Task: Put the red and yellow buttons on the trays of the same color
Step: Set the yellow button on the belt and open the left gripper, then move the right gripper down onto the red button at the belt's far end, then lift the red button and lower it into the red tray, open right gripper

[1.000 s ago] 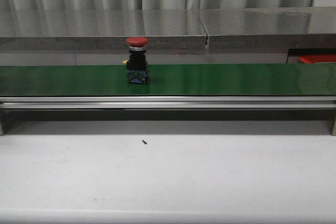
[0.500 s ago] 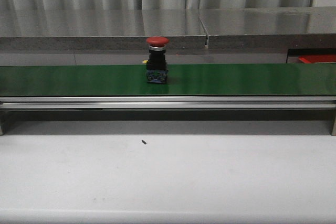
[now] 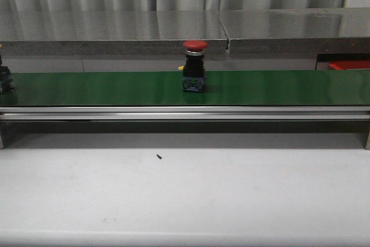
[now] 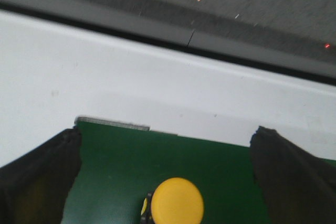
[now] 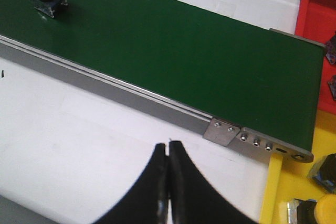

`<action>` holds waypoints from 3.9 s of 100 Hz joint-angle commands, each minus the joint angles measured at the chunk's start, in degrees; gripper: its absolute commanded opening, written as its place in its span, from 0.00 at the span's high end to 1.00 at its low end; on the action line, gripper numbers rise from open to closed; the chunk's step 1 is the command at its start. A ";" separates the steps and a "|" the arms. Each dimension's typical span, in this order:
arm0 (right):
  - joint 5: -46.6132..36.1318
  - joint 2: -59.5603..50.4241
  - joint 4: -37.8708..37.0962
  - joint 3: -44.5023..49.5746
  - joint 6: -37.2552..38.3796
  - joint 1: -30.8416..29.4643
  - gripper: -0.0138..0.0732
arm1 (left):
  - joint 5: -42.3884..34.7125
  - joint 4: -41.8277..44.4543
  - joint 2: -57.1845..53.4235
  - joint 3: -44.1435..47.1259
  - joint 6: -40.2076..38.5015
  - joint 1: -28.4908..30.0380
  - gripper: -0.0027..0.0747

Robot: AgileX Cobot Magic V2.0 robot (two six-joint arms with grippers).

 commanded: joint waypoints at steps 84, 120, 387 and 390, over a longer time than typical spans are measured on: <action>-3.08 -0.61 0.95 -1.49 -0.41 0.14 0.92 | -8.51 -2.84 -62.65 41.92 6.06 -19.43 0.78; -2.78 -0.61 5.65 -1.49 -0.41 0.14 0.89 | -11.51 -2.84 -69.60 49.97 6.06 -19.43 0.99; 9.16 71.30 2.98 -81.55 9.49 -24.08 0.69 | -11.54 -2.84 -69.60 49.97 6.06 -19.43 0.99; 9.09 72.48 2.98 -82.77 9.49 -24.08 0.69 | -11.54 -2.84 -69.60 49.97 6.06 -19.43 0.99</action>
